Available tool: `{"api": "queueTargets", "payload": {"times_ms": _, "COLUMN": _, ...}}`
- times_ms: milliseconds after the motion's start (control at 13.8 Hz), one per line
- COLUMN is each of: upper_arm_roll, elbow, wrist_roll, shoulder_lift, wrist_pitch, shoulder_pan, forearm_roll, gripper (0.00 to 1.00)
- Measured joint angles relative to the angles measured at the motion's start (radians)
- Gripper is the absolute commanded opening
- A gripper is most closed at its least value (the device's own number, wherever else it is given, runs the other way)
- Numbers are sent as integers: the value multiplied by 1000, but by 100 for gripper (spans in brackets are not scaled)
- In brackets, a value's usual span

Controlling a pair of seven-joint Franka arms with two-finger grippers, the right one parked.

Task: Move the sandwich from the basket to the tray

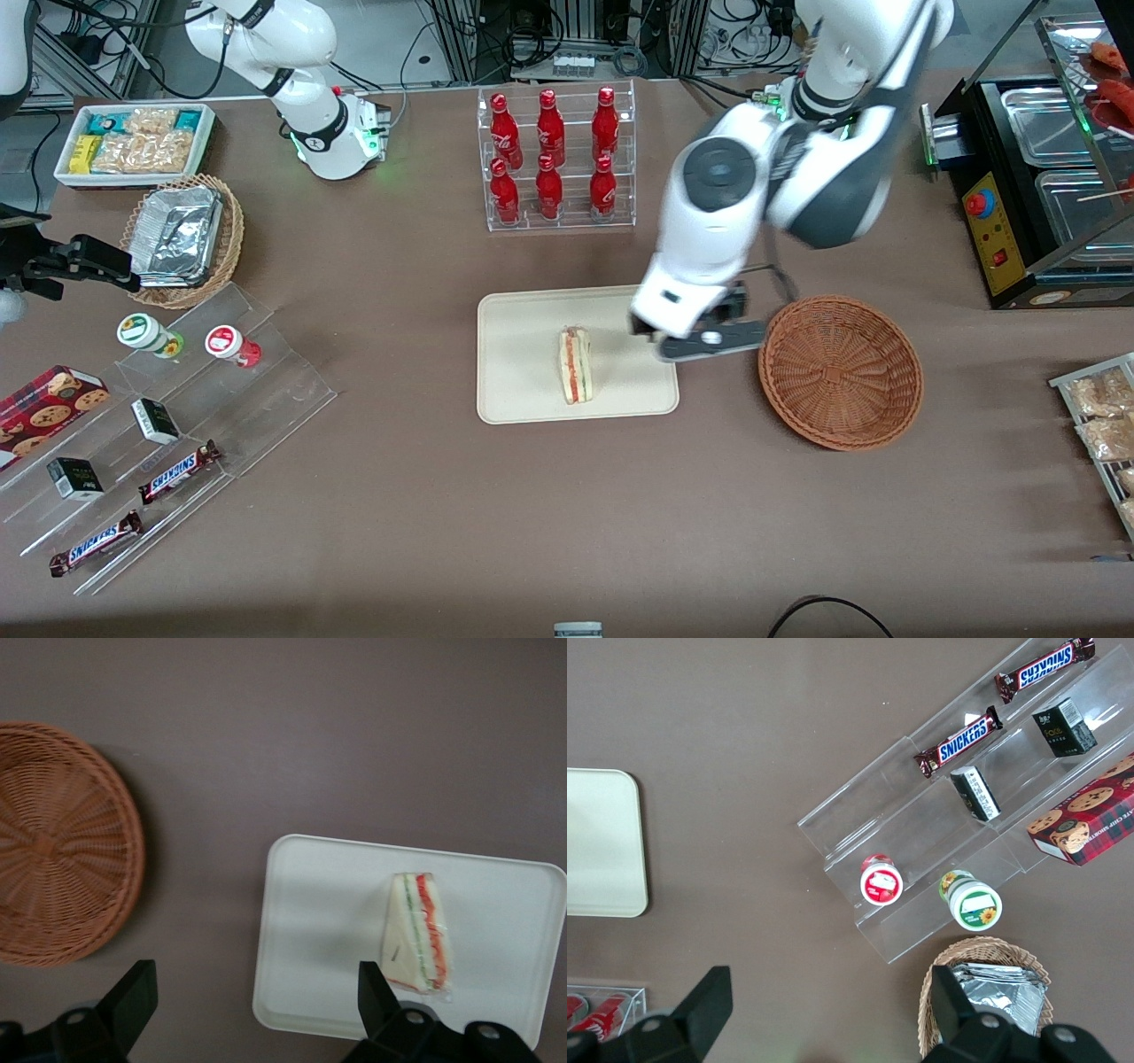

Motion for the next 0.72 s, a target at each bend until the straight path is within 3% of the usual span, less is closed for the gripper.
{"api": "queueTargets", "payload": {"times_ms": 725, "upper_arm_roll": 4, "elbow": -5, "wrist_roll": 439, "shoulder_lift": -148, "wrist_pitch": -222, "shoulder_pan": 320, "forearm_roll": -17, "gripper": 100}}
